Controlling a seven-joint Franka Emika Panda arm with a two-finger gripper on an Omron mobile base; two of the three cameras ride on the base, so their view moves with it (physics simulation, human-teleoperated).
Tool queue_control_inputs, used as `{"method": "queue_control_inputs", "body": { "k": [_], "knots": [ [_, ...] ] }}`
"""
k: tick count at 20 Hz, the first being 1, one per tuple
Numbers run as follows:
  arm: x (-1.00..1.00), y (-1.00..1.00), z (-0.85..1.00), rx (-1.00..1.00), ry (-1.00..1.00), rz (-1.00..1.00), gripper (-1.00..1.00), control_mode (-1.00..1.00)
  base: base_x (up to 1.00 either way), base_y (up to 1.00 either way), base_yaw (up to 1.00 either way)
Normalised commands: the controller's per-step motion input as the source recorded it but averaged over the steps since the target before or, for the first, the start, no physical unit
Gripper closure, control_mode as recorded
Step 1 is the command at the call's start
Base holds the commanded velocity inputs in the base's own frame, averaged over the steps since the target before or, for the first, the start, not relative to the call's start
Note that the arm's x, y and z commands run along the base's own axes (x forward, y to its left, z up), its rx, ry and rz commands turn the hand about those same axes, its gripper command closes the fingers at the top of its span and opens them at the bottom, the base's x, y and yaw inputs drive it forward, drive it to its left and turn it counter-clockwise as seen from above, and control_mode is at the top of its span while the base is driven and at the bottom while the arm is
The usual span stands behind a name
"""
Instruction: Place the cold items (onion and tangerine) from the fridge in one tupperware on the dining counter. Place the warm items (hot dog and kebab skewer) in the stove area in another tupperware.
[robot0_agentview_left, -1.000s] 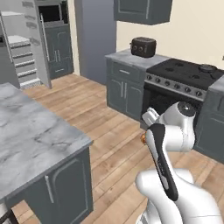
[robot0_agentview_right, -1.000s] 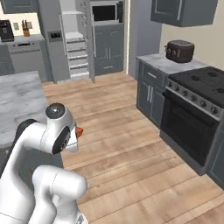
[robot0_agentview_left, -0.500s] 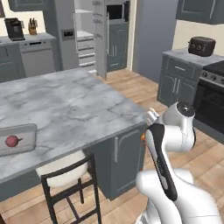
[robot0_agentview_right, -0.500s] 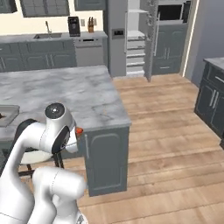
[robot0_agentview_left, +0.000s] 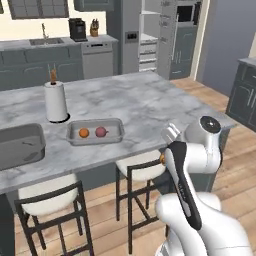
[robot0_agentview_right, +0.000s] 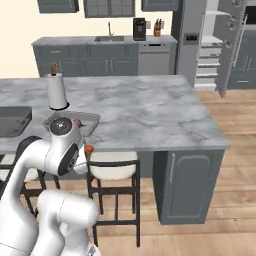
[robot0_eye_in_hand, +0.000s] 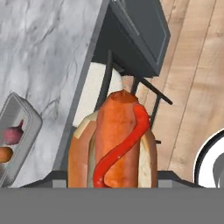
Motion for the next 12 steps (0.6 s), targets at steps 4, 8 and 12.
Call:
{"method": "queue_control_inputs", "body": {
  "k": [4,8,12],
  "knots": [
    [0.0,0.0,0.0,0.0,0.0,0.0,1.0,1.0,-0.01,1.0,0.09],
    [0.0,0.0,0.0,0.0,0.0,0.0,1.0,1.0,0.11,1.0,0.0],
    [0.0,0.0,0.0,0.0,0.0,0.0,1.0,1.0,0.31,1.0,0.0]
  ]
}}
